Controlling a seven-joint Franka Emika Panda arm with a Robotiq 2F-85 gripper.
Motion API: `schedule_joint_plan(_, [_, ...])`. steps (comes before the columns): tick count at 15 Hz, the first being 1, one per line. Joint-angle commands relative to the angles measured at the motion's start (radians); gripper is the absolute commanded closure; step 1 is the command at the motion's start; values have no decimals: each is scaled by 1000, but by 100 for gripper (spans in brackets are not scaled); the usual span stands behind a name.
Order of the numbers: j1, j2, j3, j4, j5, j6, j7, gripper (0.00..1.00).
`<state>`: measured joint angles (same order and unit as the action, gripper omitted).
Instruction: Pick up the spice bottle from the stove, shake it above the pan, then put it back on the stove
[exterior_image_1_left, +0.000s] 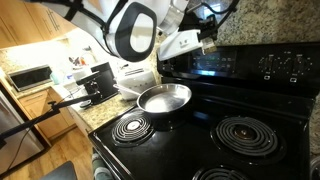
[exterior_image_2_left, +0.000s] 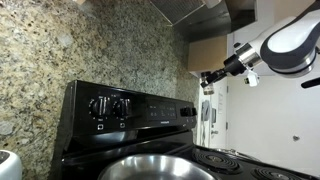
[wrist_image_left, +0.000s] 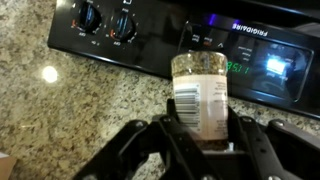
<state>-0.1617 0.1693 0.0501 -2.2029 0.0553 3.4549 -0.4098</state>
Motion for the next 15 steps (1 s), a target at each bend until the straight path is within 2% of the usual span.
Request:
schedule_joint_plan(1, [5,1,-2,-9,-4,0,4,57])
schedule_joint_plan(6, [14,0,-6,-13,-4,0,4,57])
schedule_joint_plan(7, [26,-1,-21,-8,10,0,-9,82])
schedule_joint_plan(8, [46,-6,-44,5,33,0,-36,82])
schedule_joint_plan(12, [210,-1,-238,130,211,1,-240,82])
schedule_joint_plan(15, [336,39,-380,244,298,1,-340,82])
